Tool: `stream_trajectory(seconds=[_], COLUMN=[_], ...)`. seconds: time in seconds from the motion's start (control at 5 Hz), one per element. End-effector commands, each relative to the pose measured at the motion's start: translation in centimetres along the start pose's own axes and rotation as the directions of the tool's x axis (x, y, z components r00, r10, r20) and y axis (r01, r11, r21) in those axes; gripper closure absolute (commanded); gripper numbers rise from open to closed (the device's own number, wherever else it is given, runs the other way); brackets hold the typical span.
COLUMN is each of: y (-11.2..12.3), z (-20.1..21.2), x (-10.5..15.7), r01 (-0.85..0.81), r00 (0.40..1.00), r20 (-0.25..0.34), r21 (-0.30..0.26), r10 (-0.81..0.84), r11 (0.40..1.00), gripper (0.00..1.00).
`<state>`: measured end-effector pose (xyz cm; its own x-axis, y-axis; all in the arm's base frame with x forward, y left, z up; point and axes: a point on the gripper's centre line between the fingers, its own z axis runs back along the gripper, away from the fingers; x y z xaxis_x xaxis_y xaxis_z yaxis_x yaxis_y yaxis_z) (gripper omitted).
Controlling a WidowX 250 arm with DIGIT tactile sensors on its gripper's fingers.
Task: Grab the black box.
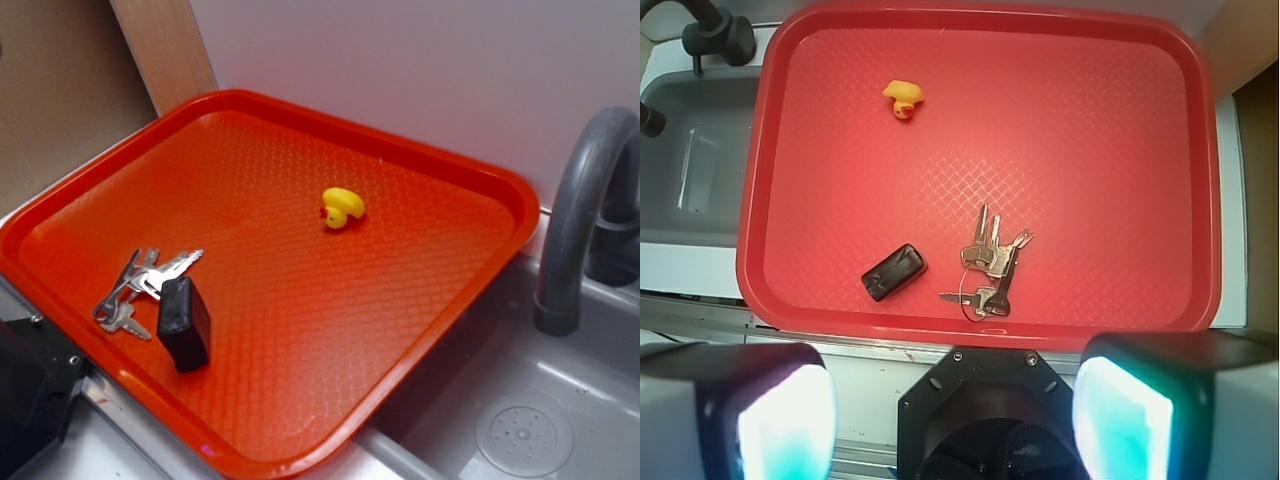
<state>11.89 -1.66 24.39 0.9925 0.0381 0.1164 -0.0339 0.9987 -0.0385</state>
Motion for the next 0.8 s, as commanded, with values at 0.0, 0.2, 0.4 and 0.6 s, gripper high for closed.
stream_trajectory(seconds=[0.0,0.2,0.4,0.6], y=[0.0,-1.8,-3.6,-5.2], z=[0.0,-1.5,-3.4,-6.1], x=[0.0,0.3,1.7,2.5], r01=[0.000,-0.177,-0.347,-0.487], r00=[1.000,0.984,0.936,0.867], r20=[0.000,-0.028,-0.087,-0.125], r21=[0.000,-0.013,-0.038,-0.011], r10=[0.000,0.177,0.342,0.482], r11=[1.000,0.984,0.937,0.873], gripper=[0.00,0.00,0.00,0.00])
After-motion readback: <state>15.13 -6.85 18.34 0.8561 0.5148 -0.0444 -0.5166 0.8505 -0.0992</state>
